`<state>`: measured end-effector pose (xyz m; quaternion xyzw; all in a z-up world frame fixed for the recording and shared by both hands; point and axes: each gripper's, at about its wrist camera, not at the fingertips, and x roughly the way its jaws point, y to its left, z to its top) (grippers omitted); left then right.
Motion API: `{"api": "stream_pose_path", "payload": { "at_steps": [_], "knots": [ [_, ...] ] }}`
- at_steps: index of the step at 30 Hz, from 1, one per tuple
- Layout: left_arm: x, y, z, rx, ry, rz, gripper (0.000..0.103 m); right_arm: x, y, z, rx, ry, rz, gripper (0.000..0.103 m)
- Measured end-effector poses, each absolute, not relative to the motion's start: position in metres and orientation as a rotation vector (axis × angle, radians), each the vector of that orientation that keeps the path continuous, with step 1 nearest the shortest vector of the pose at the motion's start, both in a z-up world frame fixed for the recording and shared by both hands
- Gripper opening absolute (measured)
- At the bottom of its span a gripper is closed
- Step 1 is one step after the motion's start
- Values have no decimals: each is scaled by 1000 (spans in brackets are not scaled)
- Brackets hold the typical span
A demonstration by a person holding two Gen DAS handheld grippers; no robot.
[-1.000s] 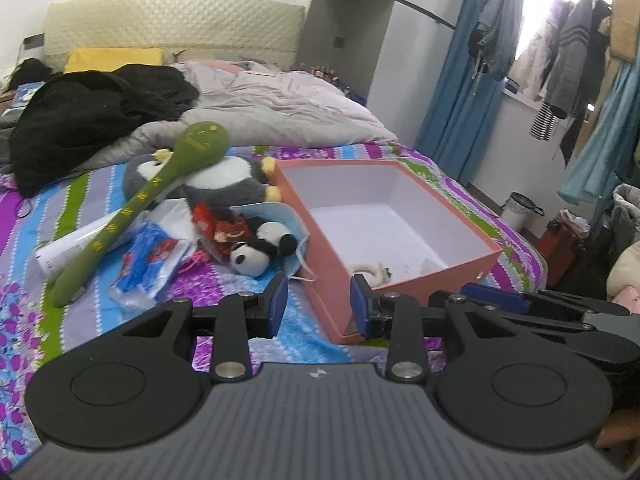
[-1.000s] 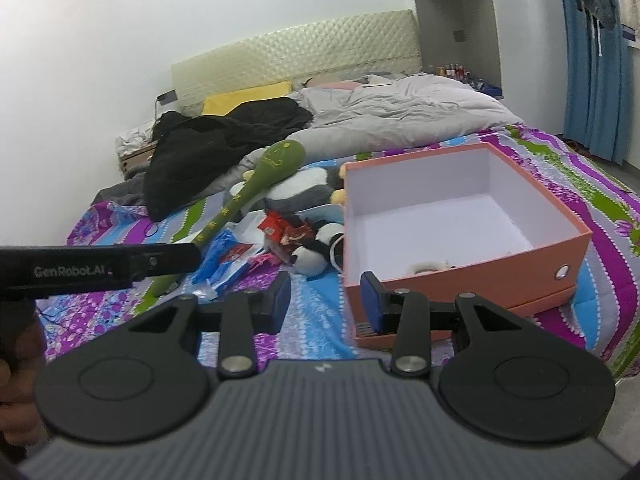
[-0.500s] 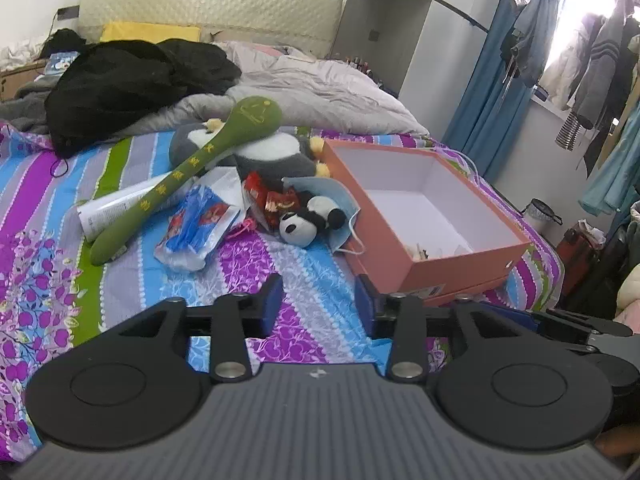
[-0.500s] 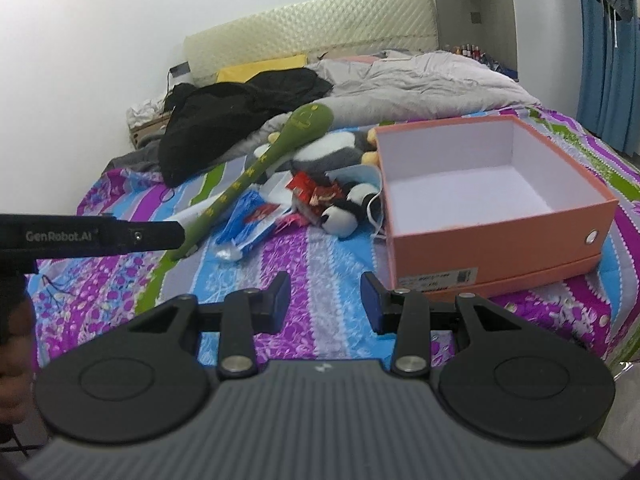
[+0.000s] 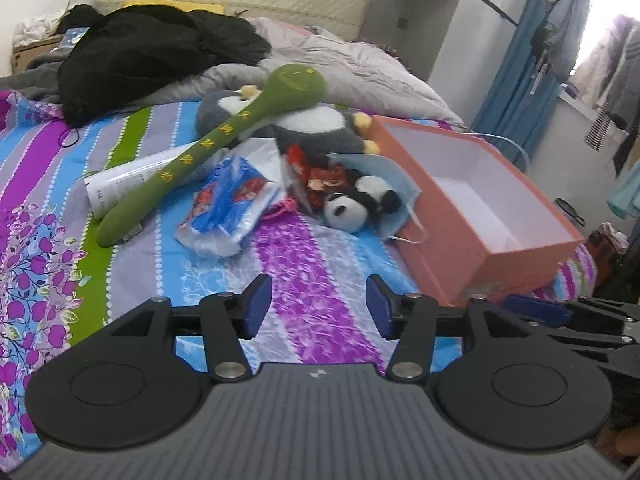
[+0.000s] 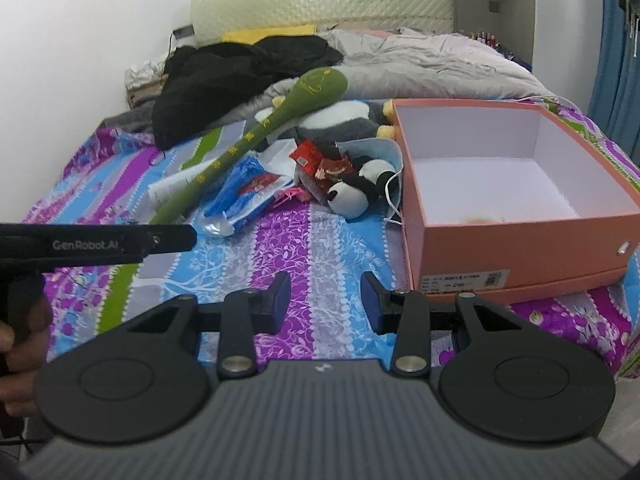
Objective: Organize soft objects
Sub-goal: 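Move the left gripper back toward the blue snack bag, then grasp the blue snack bag with the left gripper while the right gripper approaches the panda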
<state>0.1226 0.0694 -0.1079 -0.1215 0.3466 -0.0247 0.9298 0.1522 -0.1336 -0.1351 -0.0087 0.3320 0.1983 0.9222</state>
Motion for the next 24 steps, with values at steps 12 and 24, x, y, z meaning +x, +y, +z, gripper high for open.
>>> {"api": "stream_pose_path", "payload": {
  "at_steps": [12, 24],
  "knots": [
    [183, 111, -160, -269, 754, 68, 58, 227, -92, -179, 6, 735, 397, 42],
    [251, 149, -180, -269, 739, 104, 58, 294, -66, -214, 83, 792, 381, 58]
  ]
}}
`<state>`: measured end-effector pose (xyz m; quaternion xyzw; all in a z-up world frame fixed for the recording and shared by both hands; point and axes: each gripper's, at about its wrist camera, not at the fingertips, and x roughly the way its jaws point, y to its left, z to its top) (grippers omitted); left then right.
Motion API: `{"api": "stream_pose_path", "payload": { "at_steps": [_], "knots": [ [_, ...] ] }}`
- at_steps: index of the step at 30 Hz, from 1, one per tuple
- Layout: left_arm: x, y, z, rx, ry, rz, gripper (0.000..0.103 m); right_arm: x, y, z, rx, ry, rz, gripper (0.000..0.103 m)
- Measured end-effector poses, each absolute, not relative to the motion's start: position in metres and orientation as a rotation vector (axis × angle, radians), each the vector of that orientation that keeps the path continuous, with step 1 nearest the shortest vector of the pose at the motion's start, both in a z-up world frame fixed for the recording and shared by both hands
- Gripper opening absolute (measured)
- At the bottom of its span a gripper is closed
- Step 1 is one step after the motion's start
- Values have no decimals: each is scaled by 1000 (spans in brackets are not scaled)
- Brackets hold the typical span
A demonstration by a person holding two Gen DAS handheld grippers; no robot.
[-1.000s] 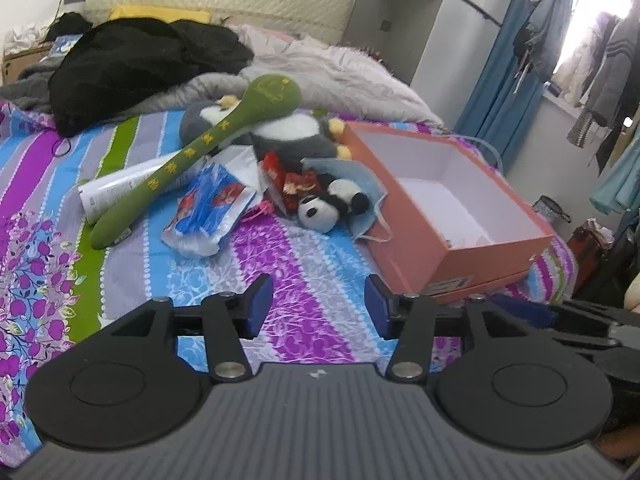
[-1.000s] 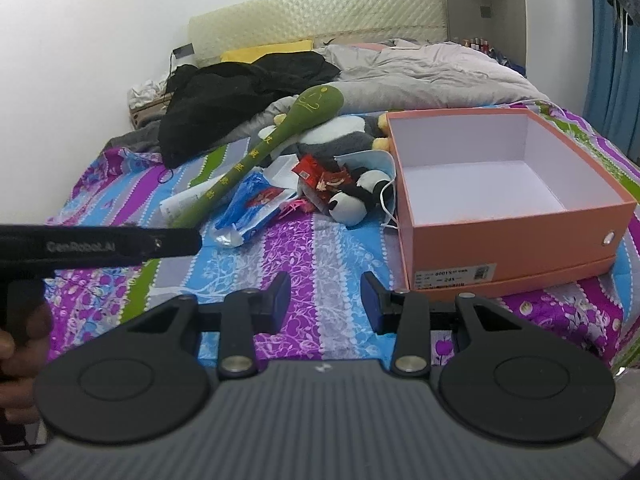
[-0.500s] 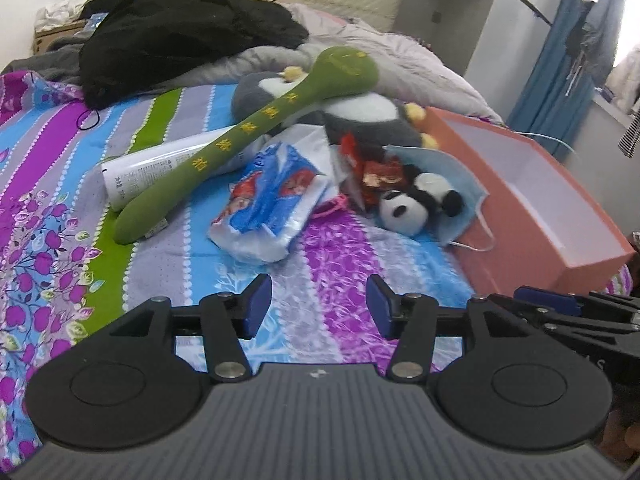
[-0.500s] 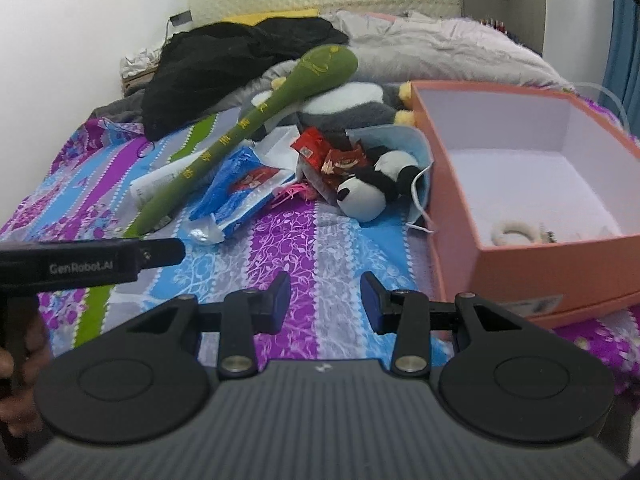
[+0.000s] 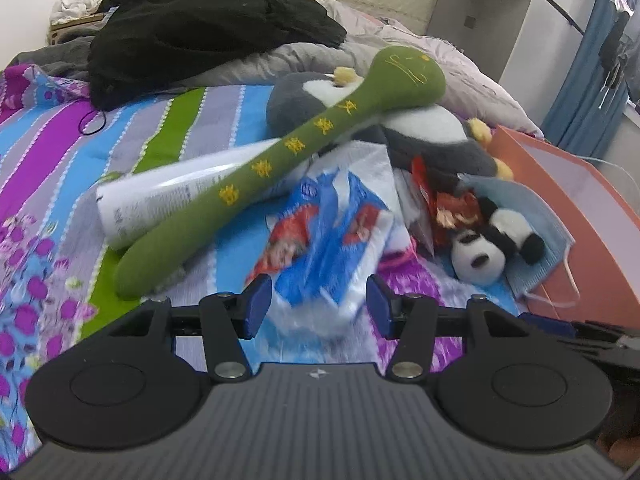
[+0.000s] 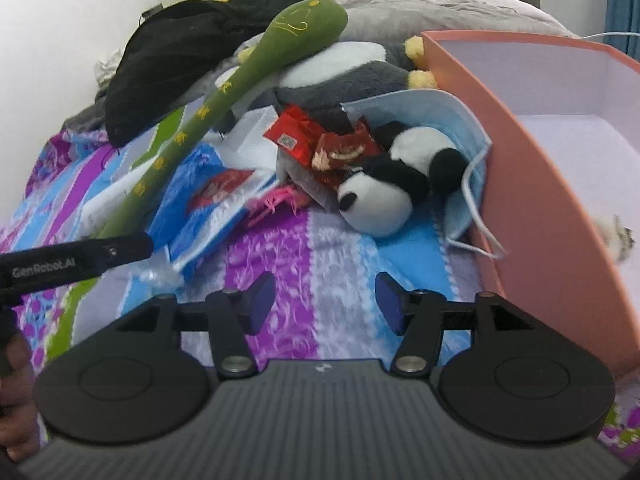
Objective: Organize soft objects
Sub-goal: 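Grasp the blue snack bag with the left gripper while the right gripper approaches the panda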
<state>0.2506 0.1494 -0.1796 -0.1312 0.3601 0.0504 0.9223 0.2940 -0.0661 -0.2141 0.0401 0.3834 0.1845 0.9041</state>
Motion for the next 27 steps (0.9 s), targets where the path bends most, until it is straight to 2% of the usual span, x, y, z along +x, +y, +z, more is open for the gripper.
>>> {"api": "stream_pose_path", "payload": {
  "at_steps": [8, 10, 16, 20, 24, 27],
  "knots": [
    [287, 149, -198, -258, 769, 59, 56, 328, -59, -227, 104, 762, 253, 59],
    [293, 147, -202, -229, 773, 61, 53, 334, -56, -228, 94, 751, 236, 65],
    [307, 150, -212, -245, 784, 49, 32, 351, -47, -235, 73, 734, 190, 68],
    [308, 151, -212, -265, 783, 44, 15, 354, -43, -237, 43, 718, 181, 67],
    [302, 148, -207, -272, 774, 49, 11, 348, -47, -235, 42, 706, 175, 52],
    [292, 146, -202, -281, 768, 50, 10, 344, -52, -231, 46, 707, 196, 49]
  ]
}}
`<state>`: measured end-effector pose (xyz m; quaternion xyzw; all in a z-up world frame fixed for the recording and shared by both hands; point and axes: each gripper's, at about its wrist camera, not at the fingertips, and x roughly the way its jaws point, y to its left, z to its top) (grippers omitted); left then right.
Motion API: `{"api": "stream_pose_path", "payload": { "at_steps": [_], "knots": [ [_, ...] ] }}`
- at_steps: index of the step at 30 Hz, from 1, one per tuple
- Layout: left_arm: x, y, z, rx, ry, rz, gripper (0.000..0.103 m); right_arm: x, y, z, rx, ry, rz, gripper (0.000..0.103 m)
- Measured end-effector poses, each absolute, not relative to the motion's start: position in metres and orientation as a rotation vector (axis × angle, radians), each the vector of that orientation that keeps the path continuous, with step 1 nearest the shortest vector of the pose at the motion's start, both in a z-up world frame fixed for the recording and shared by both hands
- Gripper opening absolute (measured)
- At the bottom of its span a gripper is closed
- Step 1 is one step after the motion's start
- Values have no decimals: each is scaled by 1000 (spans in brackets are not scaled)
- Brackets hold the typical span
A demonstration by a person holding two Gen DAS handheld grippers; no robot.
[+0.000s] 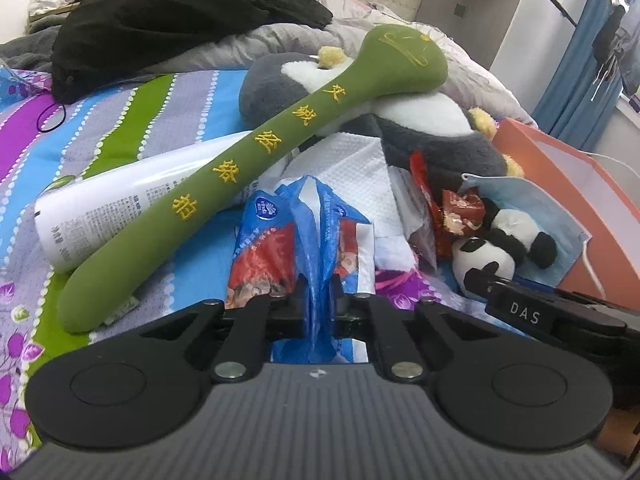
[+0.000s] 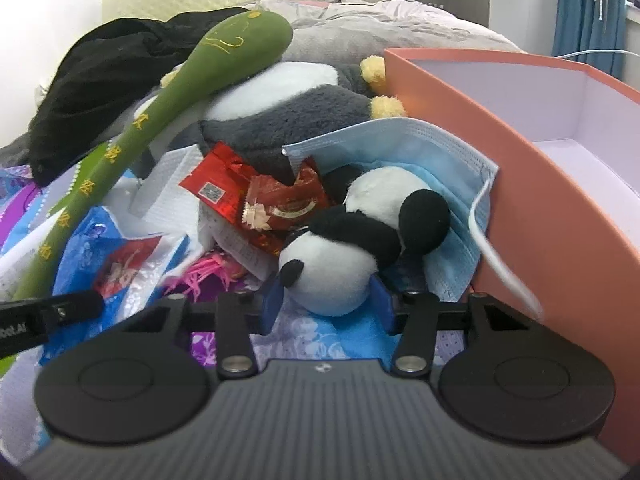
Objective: Organize soft objects
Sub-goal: 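Grasp the blue snack bag with the left gripper while the right gripper approaches the panda, then close the right gripper on the panda plush and lift it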
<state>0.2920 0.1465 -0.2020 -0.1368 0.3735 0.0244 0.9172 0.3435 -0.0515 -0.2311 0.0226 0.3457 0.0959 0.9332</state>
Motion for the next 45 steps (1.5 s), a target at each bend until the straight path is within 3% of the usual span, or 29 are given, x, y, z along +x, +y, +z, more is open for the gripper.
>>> {"api": "stream_pose_path", "payload": {
  "at_steps": [25, 33, 35, 37, 40, 45],
  "knots": [
    [183, 116, -175, -368, 811, 72, 10, 223, -86, -192, 27, 768, 398, 43],
    [174, 105, -184, -361, 858, 64, 10, 200, -106, -207, 76, 842, 348, 40],
    [176, 105, -184, -353, 864, 65, 10, 205, -110, -210, 107, 854, 338, 47],
    [177, 104, -183, -347, 864, 68, 10, 210, -111, -211, 135, 858, 329, 63],
    [178, 105, -181, -344, 861, 79, 10, 215, -113, -213, 170, 840, 299, 80],
    [181, 108, -182, -345, 862, 95, 10, 225, -106, -215, 211, 824, 315, 80]
  ]
}}
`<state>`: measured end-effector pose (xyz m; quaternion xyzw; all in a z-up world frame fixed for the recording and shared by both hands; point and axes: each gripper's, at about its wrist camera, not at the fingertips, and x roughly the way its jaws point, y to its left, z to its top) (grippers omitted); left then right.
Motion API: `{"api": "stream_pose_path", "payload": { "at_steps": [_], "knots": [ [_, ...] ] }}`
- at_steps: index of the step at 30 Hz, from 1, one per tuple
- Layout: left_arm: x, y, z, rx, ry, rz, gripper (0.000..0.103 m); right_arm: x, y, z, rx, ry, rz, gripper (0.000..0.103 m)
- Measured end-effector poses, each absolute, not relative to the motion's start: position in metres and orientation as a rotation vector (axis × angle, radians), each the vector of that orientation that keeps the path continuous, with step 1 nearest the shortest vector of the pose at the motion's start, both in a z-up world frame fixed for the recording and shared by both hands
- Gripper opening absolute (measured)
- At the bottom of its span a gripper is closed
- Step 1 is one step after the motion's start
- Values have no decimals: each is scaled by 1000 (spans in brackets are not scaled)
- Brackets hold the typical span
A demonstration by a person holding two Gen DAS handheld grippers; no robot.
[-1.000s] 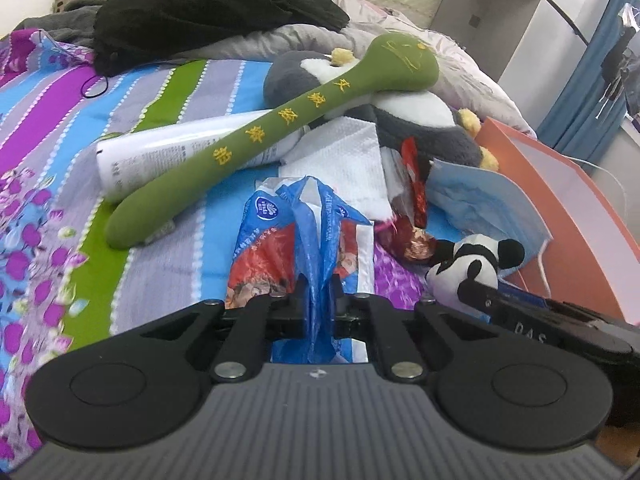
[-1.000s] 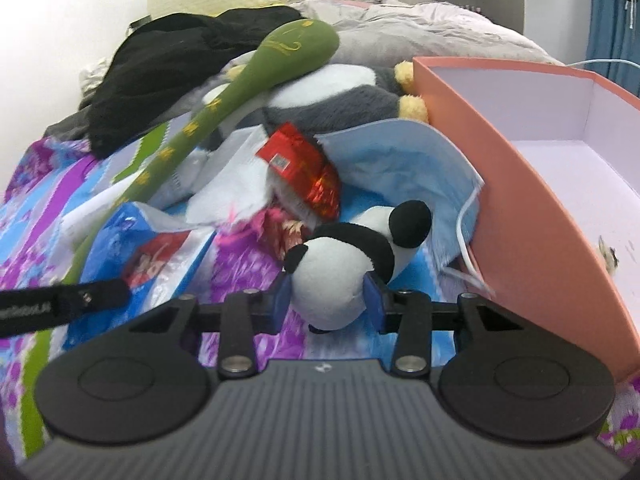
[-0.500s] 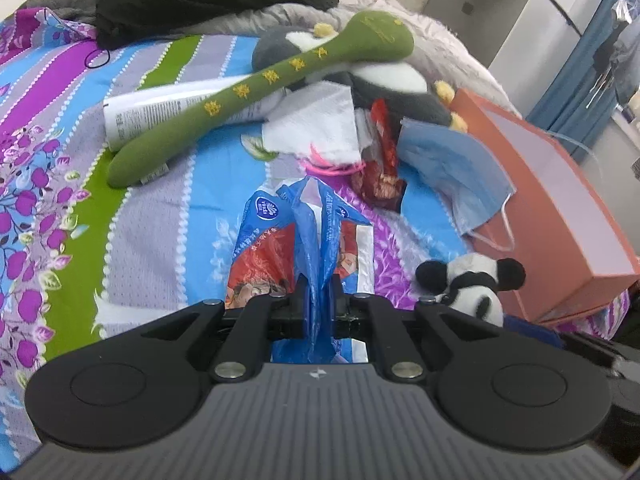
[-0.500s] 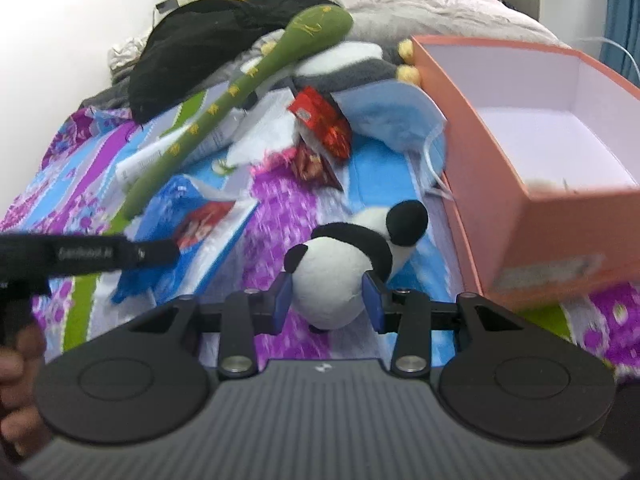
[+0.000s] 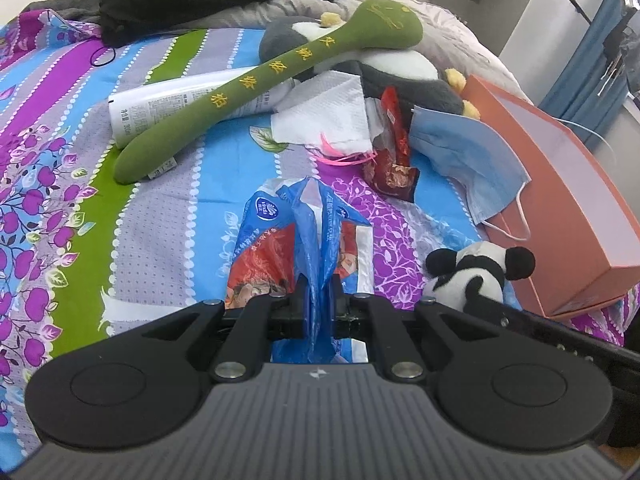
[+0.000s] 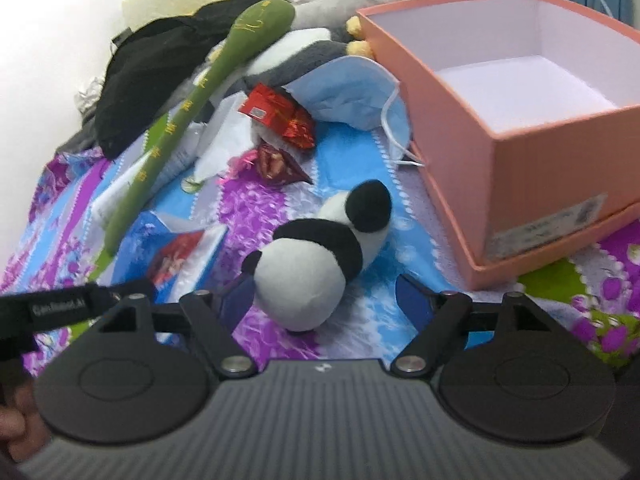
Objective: Organize soft objects
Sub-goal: 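Close the right gripper on the panda plush and lift it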
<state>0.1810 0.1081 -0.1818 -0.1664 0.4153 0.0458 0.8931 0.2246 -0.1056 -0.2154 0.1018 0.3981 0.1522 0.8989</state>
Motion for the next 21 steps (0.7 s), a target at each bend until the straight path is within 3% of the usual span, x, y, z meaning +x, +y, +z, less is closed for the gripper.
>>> {"api": "stream_pose_path", "payload": {
  "at_steps": [21],
  "knots": [
    [174, 126, -180, -406, 834, 125, 10, 243, -104, -210, 496, 909, 276, 80]
  ]
}}
